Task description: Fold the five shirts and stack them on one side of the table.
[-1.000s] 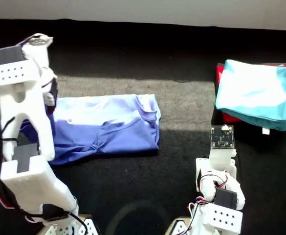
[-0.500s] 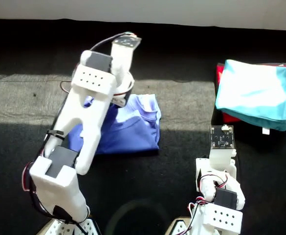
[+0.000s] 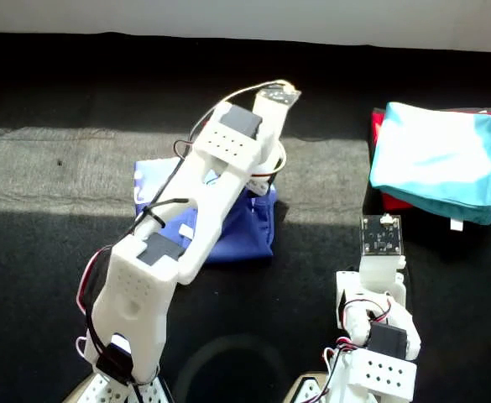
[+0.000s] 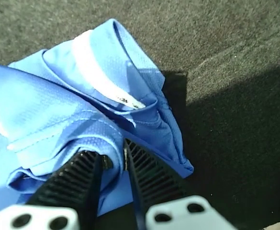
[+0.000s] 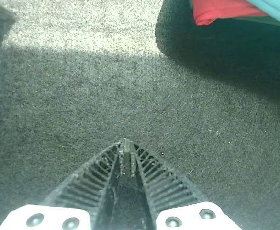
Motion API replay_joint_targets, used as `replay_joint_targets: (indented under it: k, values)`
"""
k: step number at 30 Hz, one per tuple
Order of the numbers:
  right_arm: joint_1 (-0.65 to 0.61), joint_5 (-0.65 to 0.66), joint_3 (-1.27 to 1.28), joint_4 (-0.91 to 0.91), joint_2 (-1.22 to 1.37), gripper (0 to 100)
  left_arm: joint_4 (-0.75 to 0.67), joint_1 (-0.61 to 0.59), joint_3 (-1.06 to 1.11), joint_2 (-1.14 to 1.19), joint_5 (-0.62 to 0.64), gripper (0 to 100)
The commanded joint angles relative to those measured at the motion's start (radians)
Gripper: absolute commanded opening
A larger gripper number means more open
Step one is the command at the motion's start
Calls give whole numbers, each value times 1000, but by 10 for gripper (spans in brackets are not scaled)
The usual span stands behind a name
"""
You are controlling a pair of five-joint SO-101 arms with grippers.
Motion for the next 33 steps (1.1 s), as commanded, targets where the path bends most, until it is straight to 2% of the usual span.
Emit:
replay_joint_targets:
  k: [1, 8, 14, 16, 21, 25, 26, 28, 33]
  values:
    - [-10, -6, 97, -18, -12, 12, -3, 27, -130, 54, 6, 9]
    - [-10, -6, 97, -18, -12, 12, 14, 28, -194, 137, 5, 15]
    - [-10, -6, 99, -19, -12, 12, 158, 25, -257, 61, 3, 215]
    - [-10, -6, 99, -19, -12, 12, 229, 1, -312, 15, 2, 236]
    - [-10, -6, 99, -19, -12, 12, 275, -133, -315, -59, 0, 185]
    - [-10, -5, 99, -19, -12, 12, 272, -232, -243, -61, -21, 0]
    - [-10, -5, 99, -19, -12, 12, 272, -248, -209, -54, -41, 23]
    - [-10, -5, 99, -19, -12, 12, 272, -271, -154, -30, -77, 5]
    - [-10, -5, 99, -19, -13, 12, 239, -291, -99, 62, -83, 9]
